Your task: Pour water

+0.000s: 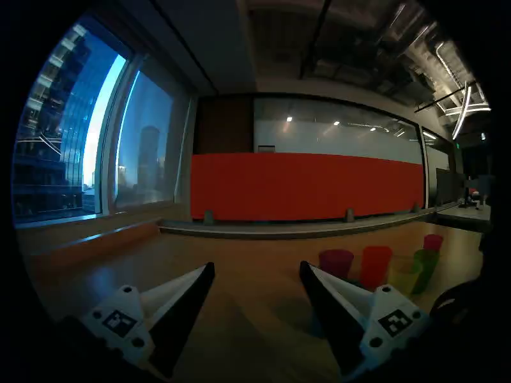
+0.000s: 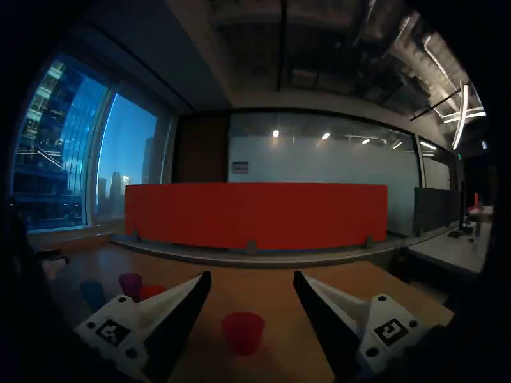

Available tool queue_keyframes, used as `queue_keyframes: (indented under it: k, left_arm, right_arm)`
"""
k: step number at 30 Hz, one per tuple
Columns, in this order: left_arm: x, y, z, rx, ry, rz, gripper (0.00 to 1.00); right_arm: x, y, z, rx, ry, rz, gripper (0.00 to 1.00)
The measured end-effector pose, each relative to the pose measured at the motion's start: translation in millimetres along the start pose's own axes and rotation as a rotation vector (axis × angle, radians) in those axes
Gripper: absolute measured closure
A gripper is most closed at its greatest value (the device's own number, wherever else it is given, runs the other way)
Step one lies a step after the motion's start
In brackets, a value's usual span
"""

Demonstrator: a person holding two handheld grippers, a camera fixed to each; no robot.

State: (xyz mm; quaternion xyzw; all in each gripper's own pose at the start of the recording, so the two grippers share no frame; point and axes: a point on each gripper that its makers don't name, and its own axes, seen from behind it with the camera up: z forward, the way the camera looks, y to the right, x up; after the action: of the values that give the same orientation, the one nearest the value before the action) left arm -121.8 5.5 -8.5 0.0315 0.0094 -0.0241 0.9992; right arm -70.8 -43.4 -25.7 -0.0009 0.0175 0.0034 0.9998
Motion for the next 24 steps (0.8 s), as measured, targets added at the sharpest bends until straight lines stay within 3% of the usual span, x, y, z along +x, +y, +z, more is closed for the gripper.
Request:
queue_keyframes:
  k: [15, 24]
  left_arm:
    - [-3.2, 3.2, 1.6, -0.008, -0.017, 0.010, 0.01]
    - [-3.0, 3.1, 0.9, -0.008, -0.017, 0.011, 0.01]
  right_arm:
    - [0.8, -0.3, 0.7, 0.006, 0.004, 0.005, 0.00]
    - [7.3, 2.0, -4.7, 0.005, 0.028, -0.024, 0.00]
